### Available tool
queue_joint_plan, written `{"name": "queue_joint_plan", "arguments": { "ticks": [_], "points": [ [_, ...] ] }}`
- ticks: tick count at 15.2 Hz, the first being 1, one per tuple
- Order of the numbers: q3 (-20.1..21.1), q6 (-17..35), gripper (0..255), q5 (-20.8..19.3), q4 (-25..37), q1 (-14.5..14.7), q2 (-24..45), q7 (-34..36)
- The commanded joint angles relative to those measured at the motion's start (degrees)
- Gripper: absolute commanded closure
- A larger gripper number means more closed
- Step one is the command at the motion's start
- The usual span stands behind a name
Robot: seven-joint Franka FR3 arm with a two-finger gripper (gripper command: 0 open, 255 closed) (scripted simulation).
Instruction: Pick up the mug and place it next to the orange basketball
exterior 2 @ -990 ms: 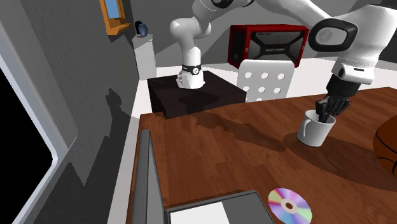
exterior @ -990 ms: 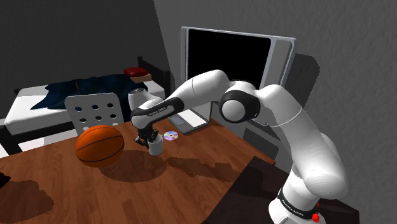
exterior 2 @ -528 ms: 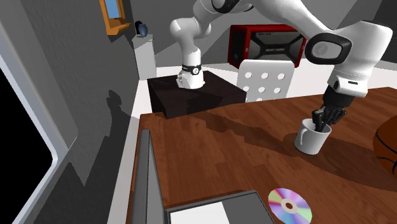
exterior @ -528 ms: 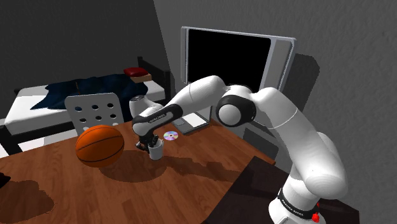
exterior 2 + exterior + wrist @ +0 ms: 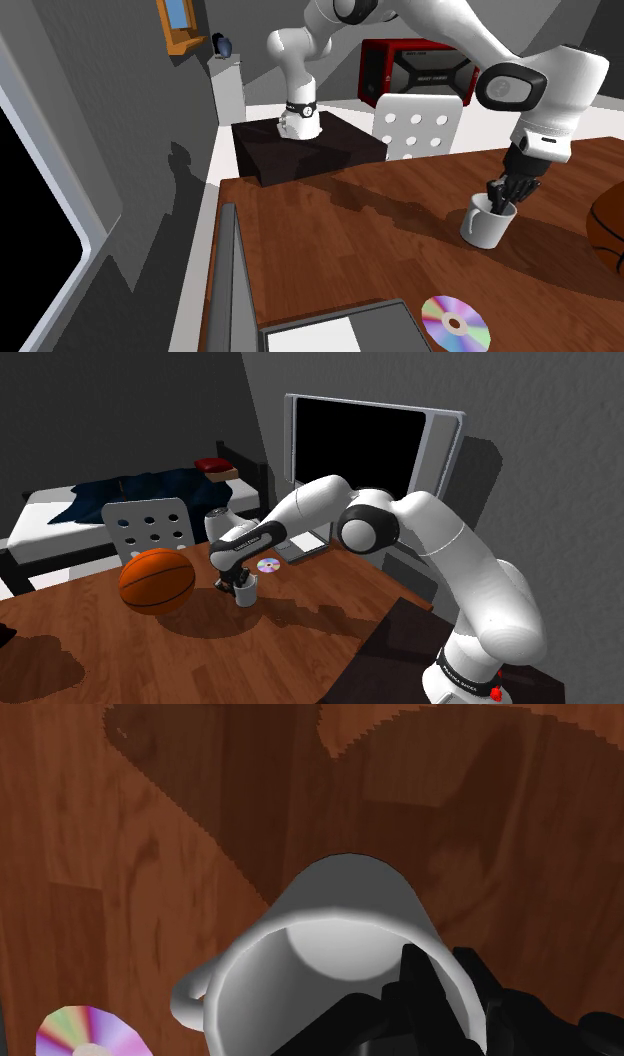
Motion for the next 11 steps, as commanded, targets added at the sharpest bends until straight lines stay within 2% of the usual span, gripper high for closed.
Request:
{"name": "queue_joint_plan", "arguments": {
  "ticks": [1,2,3,8,11],
  "points": [
    [0.0,0.0,255,0.0,0.0,0.0,0.0,0.0],
    [0.0,0.0,255,0.0,0.0,0.0,0.0,0.0],
    [0.0,0.0,0,0.0,0.0,0.0,0.0,0.0],
    [0.0,0.0,0,0.0,0.0,0.0,0.0,0.0],
    [0.2,-3.5,0,0.2,0.2,0.1,-3.3,-0.1]
  ]
}}
